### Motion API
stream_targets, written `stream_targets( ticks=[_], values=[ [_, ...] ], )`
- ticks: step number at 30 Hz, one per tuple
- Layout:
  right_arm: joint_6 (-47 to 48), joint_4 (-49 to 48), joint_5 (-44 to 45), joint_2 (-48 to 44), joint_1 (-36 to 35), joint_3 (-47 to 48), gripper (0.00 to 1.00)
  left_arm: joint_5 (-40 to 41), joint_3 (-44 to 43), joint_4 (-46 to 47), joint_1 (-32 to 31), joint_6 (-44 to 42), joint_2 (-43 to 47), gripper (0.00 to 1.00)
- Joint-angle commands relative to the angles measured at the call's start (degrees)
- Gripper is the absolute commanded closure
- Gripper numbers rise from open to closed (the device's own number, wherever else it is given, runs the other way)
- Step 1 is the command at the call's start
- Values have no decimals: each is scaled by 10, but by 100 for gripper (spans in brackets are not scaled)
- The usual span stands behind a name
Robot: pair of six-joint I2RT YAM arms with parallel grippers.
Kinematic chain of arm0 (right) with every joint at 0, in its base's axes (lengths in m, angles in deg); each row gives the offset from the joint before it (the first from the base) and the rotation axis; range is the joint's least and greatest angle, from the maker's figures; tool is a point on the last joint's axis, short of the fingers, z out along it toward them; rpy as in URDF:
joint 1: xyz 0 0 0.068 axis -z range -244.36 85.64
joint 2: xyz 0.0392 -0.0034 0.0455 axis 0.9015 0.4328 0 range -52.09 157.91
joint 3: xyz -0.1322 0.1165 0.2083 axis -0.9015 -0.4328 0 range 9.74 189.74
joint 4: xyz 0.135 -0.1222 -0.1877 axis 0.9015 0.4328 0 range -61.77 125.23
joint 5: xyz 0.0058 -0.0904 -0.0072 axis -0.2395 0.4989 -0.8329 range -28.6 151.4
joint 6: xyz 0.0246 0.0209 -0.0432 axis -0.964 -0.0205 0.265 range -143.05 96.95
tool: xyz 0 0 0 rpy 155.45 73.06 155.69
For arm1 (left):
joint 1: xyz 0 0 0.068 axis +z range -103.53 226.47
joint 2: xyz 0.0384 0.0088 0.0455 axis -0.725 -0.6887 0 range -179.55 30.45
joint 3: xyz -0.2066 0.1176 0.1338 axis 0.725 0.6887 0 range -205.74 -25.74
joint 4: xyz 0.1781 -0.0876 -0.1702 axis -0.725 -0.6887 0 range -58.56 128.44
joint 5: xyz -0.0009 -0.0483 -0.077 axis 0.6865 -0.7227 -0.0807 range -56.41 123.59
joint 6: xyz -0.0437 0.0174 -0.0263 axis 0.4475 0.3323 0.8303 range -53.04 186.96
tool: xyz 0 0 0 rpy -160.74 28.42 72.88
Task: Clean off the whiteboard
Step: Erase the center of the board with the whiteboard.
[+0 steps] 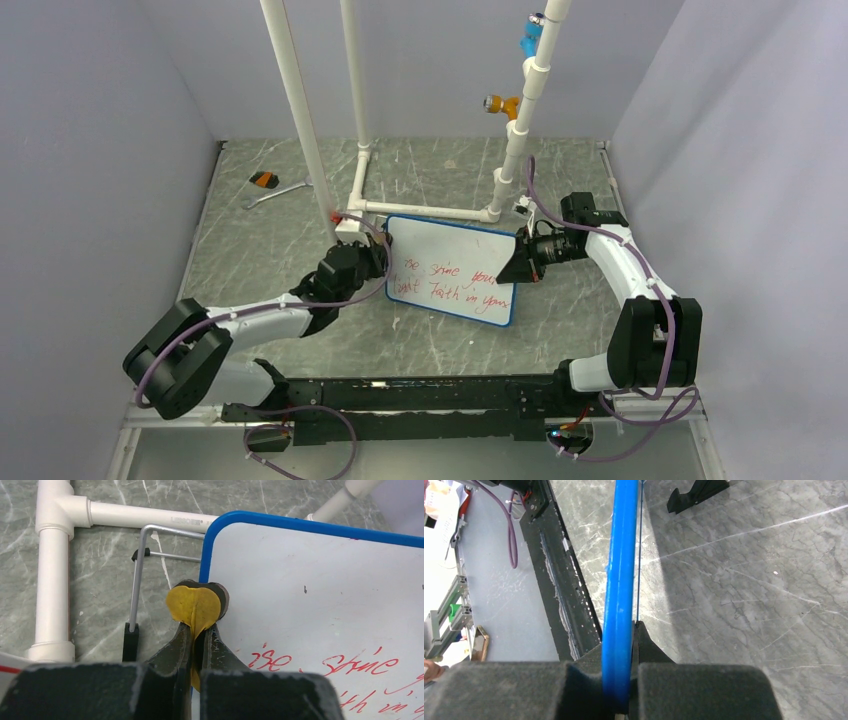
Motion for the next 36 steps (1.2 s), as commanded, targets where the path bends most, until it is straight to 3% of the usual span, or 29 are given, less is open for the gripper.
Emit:
stream_targets(
  ticks=[1,5,12,18,24,30,36],
  values=[
    [32,32,-34,-7,-10,15,100,-34,20,59,-4,-1,-15,100],
    [31,31,-33,-6,-9,15,100,-63,30,79,-41,-13,-29,100],
    [31,31,-33,-4,-10,15,100,-45,31,77,-102,-6,-75,100],
    [32,33,-34,-4,-9,15,100,22,22,30,-69,-4,-47,100],
    [33,33,-34,-6,-10,15,100,10,17,-8,-13,-28,19,100],
    [33,33,-34,-7,-10,15,100,-72,42,53,-23,-25,-15,100],
    [34,34,-34,-1,-10,17,100,-79,59,85,-78,-32,-36,100]
  ],
)
